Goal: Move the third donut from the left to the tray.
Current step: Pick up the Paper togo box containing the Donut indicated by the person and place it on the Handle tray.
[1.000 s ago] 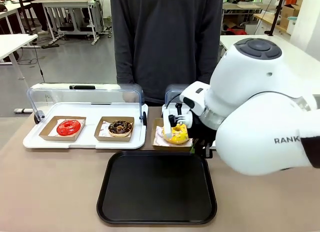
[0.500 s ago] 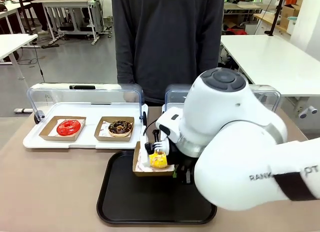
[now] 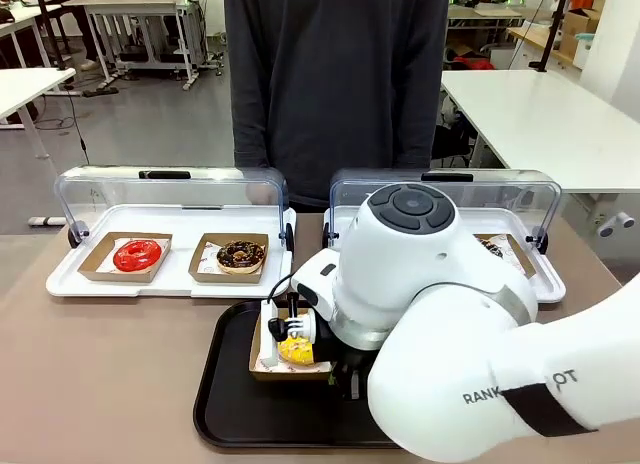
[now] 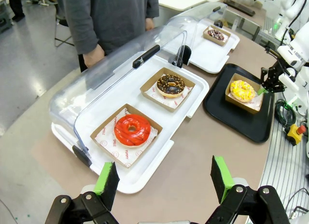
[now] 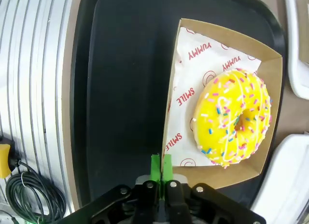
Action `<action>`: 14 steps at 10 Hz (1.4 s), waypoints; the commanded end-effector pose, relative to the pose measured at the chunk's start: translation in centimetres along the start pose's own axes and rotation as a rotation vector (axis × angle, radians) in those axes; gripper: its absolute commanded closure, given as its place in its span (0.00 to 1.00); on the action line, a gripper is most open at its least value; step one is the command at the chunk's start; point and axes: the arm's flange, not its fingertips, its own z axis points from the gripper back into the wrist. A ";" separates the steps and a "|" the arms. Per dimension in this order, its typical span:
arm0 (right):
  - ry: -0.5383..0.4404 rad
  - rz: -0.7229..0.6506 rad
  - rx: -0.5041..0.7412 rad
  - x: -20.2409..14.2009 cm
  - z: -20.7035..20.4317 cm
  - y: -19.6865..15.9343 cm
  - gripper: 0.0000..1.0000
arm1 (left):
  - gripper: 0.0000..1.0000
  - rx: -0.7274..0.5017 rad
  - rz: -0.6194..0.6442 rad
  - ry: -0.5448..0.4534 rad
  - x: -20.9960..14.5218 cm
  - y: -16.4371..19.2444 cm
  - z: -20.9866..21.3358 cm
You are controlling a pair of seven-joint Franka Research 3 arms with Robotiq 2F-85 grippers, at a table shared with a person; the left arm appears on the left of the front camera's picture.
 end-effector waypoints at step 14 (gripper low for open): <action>0.025 -0.053 0.014 -2.8 3.1 1.2 0.08 | 0.00 0.000 0.001 -0.002 0.1 -0.1 0.1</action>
